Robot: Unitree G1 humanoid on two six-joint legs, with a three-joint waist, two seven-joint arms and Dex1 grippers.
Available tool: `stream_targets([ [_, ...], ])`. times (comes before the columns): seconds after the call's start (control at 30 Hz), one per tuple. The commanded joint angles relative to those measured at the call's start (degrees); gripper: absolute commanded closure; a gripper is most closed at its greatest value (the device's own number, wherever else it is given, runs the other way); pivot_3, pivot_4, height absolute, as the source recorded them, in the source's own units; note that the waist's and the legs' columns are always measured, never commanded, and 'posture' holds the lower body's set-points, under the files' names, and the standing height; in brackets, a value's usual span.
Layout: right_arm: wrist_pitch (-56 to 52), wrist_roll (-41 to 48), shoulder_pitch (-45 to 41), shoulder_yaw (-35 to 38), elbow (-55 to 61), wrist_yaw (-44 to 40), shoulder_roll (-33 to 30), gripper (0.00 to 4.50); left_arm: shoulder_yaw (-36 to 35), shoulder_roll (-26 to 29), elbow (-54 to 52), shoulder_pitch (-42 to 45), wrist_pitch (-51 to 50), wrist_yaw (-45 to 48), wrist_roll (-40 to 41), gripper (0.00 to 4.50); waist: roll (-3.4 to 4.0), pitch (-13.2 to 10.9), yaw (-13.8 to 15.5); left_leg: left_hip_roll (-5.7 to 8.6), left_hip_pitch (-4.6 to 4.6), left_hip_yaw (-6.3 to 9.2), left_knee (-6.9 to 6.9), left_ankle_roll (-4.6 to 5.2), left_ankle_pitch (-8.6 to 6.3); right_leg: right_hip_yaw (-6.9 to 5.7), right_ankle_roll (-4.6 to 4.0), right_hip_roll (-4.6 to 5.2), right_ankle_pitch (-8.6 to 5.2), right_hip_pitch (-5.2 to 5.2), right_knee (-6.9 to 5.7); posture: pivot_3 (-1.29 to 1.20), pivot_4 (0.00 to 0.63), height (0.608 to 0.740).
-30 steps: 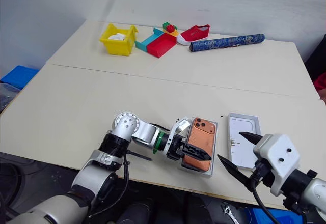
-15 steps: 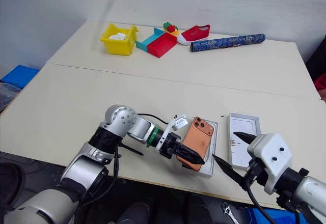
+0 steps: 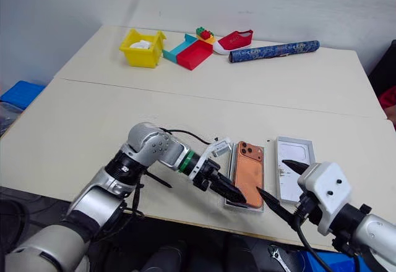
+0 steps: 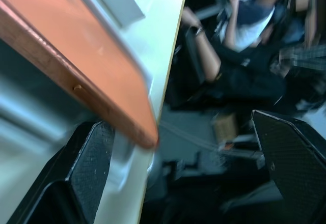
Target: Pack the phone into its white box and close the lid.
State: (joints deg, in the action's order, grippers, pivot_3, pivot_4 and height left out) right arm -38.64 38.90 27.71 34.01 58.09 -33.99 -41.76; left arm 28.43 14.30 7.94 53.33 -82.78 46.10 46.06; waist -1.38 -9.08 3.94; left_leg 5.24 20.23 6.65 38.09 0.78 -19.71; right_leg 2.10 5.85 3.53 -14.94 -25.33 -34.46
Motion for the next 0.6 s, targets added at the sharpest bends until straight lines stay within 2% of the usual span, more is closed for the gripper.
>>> stream_targets([
  [0.03,1.3,-0.2,-0.6,0.0,0.1,0.8,0.6,0.0,3.1,1.1,-3.8,1.7,3.5,3.9,-2.3,0.08,0.0,0.0,0.1,0.0,0.0,0.0,0.0,0.01,0.0,0.0,0.0,0.0,0.0,0.0,0.01,0.0,0.15,0.74],
  [0.13,1.4,-0.3,-0.9,-0.3,-0.2,0.8,0.5,0.0,4.4,3.3,-4.4,1.9,6.2,5.6,-4.8,0.08,0.0,0.0,0.1,0.0,0.0,0.0,0.0,0.02,-0.01,0.0,0.0,0.0,0.0,0.0,0.02,0.0,0.15,0.74],
  [0.3,1.7,-1.1,-1.0,-1.0,-0.8,0.2,0.2,0.0,2.5,7.9,-5.7,2.3,8.0,9.9,-5.8,0.08,0.0,0.0,-0.1,-0.01,0.0,0.0,0.0,0.03,0.0,0.0,0.0,-0.01,0.0,0.0,-0.01,0.0,0.15,0.74],
  [0.47,0.5,-1.7,-0.9,-0.9,-1.5,0.8,-0.6,0.0,-3.0,14.2,-8.4,-0.6,15.8,15.3,-6.4,0.08,0.02,0.0,-0.8,-0.02,0.0,0.01,0.0,0.04,0.01,0.0,-0.01,-0.01,-0.01,-0.01,-0.04,0.0,0.15,0.74],
  [0.6,-5.9,-0.6,-2.3,-2.1,-0.6,7.5,0.7,0.0,-10.3,16.6,-8.7,-5.3,27.9,16.8,-8.7,0.08,0.03,0.0,-0.9,-0.03,-0.03,-0.01,0.0,0.04,0.01,0.01,-0.03,-0.01,-0.01,0.0,-0.07,0.0,0.15,0.74],
])
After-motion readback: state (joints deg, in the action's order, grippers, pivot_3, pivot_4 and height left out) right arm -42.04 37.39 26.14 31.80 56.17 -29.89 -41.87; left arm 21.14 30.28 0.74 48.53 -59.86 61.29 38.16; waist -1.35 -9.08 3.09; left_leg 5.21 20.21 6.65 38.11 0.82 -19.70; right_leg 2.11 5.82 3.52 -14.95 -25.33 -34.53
